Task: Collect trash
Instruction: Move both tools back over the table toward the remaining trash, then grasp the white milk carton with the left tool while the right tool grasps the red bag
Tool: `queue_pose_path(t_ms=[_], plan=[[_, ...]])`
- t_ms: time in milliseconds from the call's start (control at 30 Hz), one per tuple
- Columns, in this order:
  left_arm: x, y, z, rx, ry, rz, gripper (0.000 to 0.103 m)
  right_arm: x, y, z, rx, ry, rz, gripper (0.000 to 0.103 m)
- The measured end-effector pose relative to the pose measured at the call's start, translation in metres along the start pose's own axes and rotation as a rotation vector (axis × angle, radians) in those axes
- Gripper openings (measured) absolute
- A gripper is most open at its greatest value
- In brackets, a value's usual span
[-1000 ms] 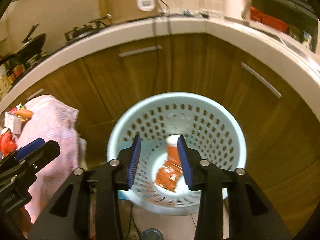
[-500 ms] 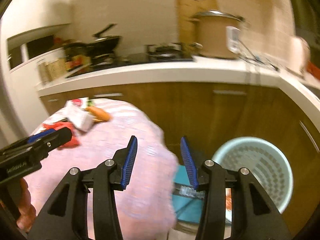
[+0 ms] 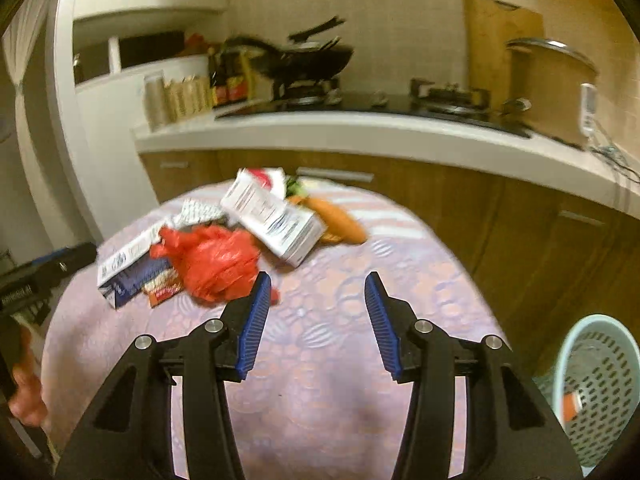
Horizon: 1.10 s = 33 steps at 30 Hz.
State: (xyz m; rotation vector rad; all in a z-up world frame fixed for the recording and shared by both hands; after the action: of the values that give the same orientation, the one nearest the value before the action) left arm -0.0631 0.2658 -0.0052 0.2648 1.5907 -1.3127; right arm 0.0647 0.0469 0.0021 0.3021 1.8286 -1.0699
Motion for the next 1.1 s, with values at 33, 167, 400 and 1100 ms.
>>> queue_pose_path(t_ms=[33, 167, 400, 1100], plan=[[0.000, 0.004, -0.009, -0.011, -0.010, -0.009, 0.079, 0.003, 0.007, -0.002, 0.001, -0.002, -0.013, 0.046], [0.012, 0.032, -0.040, -0.025, -0.059, -0.105, 0.080, 0.015, 0.030, -0.004, 0.007, 0.006, -0.058, 0.046], [0.025, 0.051, -0.020, 0.126, -0.045, -0.167, 0.079, 0.022, 0.048, 0.006, 0.017, 0.046, -0.110, 0.049], [0.015, 0.075, -0.001, 0.097, 0.085, -0.200, 0.083, -0.008, 0.043, -0.023, -0.067, -0.053, -0.110, 0.065]])
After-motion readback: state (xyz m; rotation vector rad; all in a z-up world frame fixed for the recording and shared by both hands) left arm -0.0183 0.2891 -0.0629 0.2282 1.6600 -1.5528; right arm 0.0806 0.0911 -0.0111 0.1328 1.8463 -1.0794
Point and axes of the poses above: each gripper's, at about its wrist camera, not at the fingertips, and y roughly the way its jaws point, z to its right, x to its underside, the point moved 3 cm from there along y, roughly the way its jaws point, and after that the axes turned 6 degrees about -x, right-handed, at the moved point
